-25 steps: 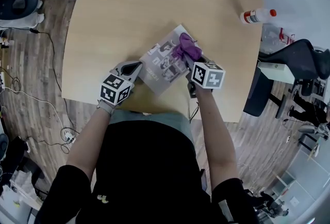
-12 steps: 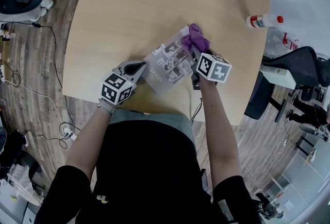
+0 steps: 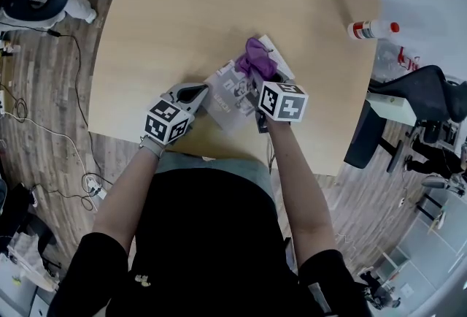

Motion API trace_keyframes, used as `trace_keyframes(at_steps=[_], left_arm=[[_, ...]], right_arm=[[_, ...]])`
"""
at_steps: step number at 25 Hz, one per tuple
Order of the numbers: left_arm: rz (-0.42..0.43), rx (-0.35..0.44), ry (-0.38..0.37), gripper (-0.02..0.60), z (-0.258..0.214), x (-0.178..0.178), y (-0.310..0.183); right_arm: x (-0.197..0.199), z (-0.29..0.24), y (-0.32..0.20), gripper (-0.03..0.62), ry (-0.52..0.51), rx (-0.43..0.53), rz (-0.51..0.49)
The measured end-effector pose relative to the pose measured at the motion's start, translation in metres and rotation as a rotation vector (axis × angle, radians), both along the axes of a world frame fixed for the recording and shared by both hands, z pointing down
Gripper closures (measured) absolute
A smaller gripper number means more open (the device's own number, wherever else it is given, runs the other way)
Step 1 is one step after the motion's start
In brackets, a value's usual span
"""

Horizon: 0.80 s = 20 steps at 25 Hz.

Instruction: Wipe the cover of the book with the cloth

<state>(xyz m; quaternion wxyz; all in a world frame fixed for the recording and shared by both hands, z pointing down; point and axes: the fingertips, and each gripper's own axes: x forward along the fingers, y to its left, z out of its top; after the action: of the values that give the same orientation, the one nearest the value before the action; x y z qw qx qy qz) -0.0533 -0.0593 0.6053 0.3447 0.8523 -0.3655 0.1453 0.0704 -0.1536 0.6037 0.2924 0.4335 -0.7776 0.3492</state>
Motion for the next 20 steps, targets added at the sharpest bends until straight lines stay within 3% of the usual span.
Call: trace_keyframes(at_steps=[14, 20], left_arm=[[-0.011, -0.006, 0.058, 0.561, 0.000, 0.000, -0.003], [-0.101, -0.061, 0.189, 0.561, -0.002, -0.008, -0.007]], right_arm=[[-0.048, 0.003, 0.085, 0.436, -0.012, -0.040, -0.140], [-0.058, 0.002, 0.109, 0.436, -0.007, -0.065, -0.190]])
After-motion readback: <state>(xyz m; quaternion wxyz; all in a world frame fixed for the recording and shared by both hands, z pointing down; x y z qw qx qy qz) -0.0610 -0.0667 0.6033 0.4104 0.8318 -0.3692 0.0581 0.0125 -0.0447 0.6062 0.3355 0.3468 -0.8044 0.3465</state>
